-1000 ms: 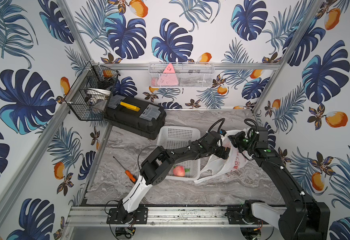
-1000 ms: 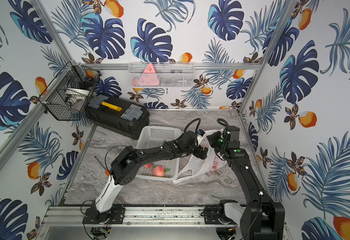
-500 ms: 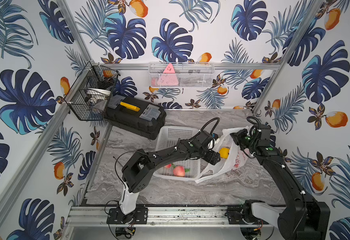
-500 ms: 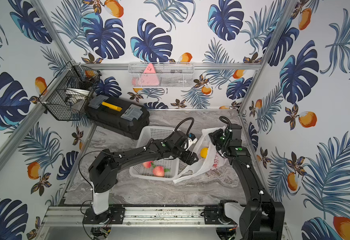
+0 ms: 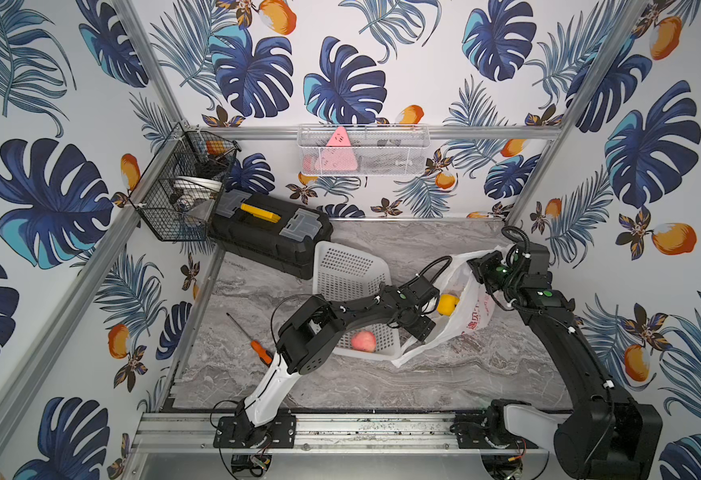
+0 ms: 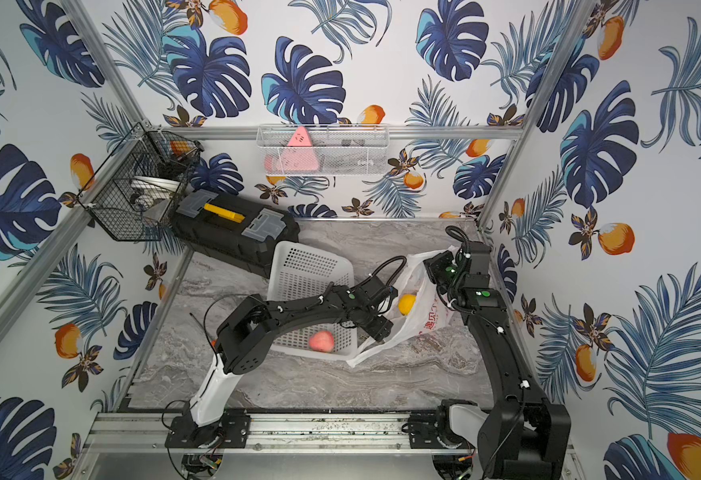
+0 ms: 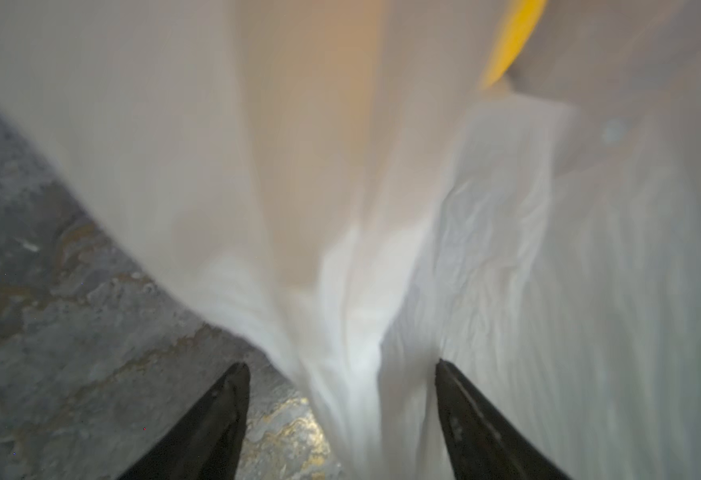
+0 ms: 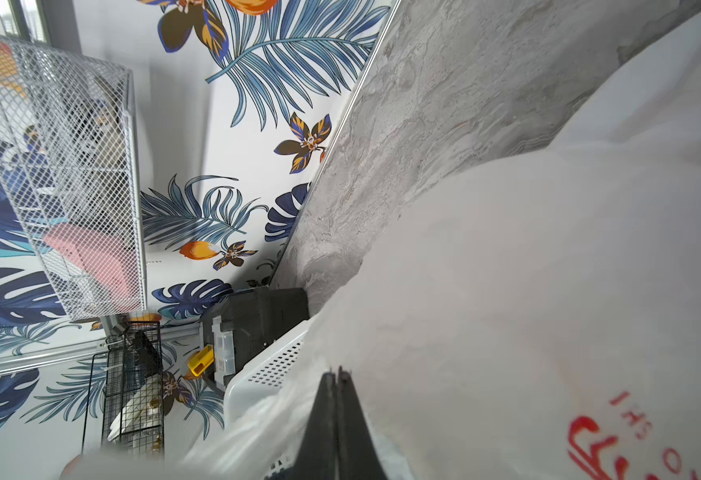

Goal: Place the peach into a plastic bag & tie a knot
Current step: Adjust the plastic bag at the center of the board.

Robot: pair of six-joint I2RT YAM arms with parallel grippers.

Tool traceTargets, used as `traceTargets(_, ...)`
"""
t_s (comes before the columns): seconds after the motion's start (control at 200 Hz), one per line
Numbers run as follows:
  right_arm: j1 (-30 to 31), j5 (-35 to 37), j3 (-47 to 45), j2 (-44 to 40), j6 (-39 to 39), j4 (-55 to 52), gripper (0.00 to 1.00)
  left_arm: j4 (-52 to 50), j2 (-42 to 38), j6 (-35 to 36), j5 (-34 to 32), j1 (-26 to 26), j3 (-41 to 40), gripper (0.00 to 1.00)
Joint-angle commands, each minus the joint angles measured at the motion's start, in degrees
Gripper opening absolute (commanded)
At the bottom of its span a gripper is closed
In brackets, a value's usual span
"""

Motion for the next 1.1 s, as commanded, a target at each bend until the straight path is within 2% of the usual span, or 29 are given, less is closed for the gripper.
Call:
traceTargets(0.0,-0.49,1.04,0.65,0.43,0.59,0.05,0.0,-2.69,0.09,0.69,0.97,0.0,-0.06,0.65)
traceTargets(0.09,-0.85,0.96,0.26,0.4,1.15,0.62,0.0,-1.39,-1.21,0.11,2.84,0.0,-1.39,0.55)
traceTargets(0.2,-0.95,0.79,0.29,0.11,1.22,0.45,0.0,-1.37,-3.36,0.66,3.48,0.09,-1.57,0.54)
traceTargets(0.29,-0.95,0.59,0.64,0.06,1.3,0.22,0.0,-1.58,-4.49,1.07,4.16,0.26,-0.75,0.47)
traceTargets(0.455,-1.04,0.58,2.38,0.13,1.31,-0.25,0.0,-1.34,-6.58,0.19,6.76,0.79,-0.31,0.2)
traceTargets(0.595,-1.47,1.81,4.09,0.41,0.74,-1.4,0.0,-3.21,-9.4,0.54,8.45,2.11,0.79,0.09)
traceTargets(0.846,-2.71,2.06,6.21,1.23,1.02,-1.8,0.0,-6.52,-14.35,0.28,16.26,5.52,1.96,0.03)
traceTargets(1.021,-2.79,5.02,9.35,0.18,0.36,-6.45,0.0,-14.72,-15.24,-1.69,24.67,5.67,8.08,0.0)
traceTargets(1.091,-2.72,8.04,11.48,-0.35,-1.37,-10.39,0.0,-18.8,-15.79,-2.09,25.41,5.99,11.28,0.0)
